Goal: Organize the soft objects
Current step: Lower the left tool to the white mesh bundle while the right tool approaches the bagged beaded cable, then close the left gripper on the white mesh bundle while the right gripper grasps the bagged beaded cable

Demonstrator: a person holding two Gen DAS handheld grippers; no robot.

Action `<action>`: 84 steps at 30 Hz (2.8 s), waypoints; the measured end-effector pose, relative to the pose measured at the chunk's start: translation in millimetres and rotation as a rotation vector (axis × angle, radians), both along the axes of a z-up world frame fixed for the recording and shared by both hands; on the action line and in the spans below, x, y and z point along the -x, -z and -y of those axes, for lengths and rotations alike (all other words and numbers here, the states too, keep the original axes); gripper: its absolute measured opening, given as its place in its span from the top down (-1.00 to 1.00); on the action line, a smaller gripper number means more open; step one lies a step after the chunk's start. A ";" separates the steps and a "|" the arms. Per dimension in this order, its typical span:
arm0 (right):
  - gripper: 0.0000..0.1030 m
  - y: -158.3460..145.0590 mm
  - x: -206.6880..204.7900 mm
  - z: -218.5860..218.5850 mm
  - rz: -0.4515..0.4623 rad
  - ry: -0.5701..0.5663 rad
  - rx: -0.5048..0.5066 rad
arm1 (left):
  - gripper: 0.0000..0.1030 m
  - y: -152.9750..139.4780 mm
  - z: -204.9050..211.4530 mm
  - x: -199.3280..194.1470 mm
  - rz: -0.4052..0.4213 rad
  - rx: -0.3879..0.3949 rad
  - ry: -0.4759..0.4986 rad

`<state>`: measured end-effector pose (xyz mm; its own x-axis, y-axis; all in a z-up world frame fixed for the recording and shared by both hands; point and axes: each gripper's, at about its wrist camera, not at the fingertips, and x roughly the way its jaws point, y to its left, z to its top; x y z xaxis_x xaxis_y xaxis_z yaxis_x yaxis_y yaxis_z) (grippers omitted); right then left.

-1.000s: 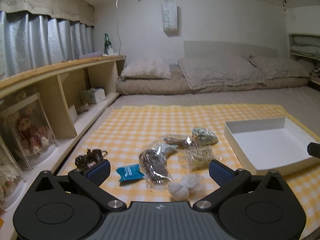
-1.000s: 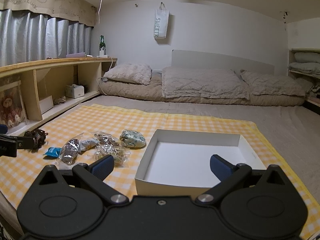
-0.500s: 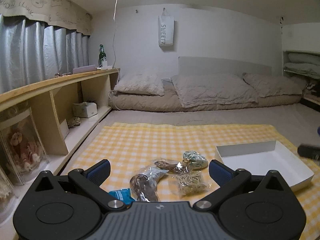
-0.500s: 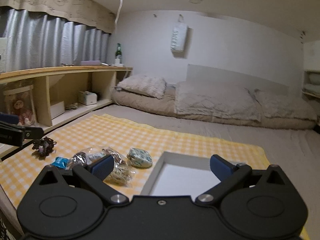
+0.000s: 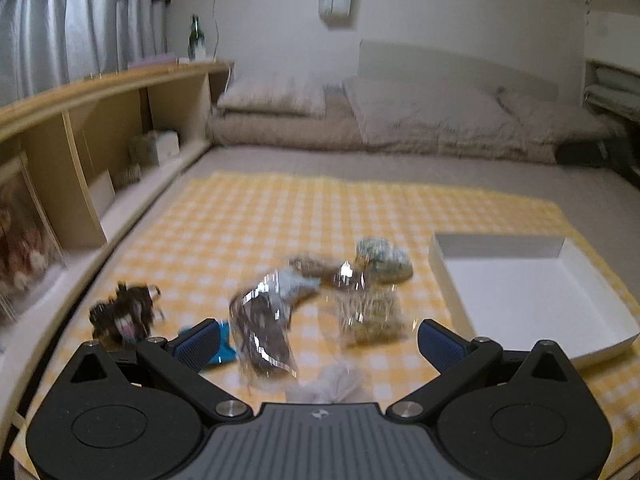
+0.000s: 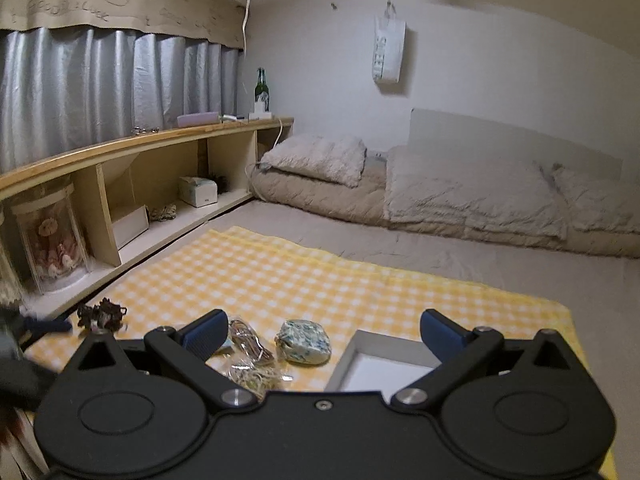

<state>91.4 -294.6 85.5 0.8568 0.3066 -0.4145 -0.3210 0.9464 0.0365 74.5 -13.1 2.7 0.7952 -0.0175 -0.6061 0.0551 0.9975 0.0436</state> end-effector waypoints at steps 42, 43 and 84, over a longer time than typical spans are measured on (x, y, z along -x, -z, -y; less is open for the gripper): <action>-1.00 183.5 -207.7 -139.5 -0.736 -0.067 -0.074 | -0.03 96.6 -11.6 -79.3 -0.394 0.159 -0.102; -1.00 186.5 -208.3 -139.7 -0.745 -0.068 -0.072 | 0.03 96.5 -11.8 -79.8 -0.396 0.163 -0.099; -0.16 182.2 -189.1 -154.7 -0.741 -0.179 0.009 | 0.27 87.2 -16.1 -93.2 -0.363 0.229 -0.180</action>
<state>280.4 -140.0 -96.7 0.2914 0.4085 -0.8650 -0.3639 0.8836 0.2947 167.7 2.9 -84.5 0.5351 -0.0642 -0.8423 -0.1488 0.9744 -0.1688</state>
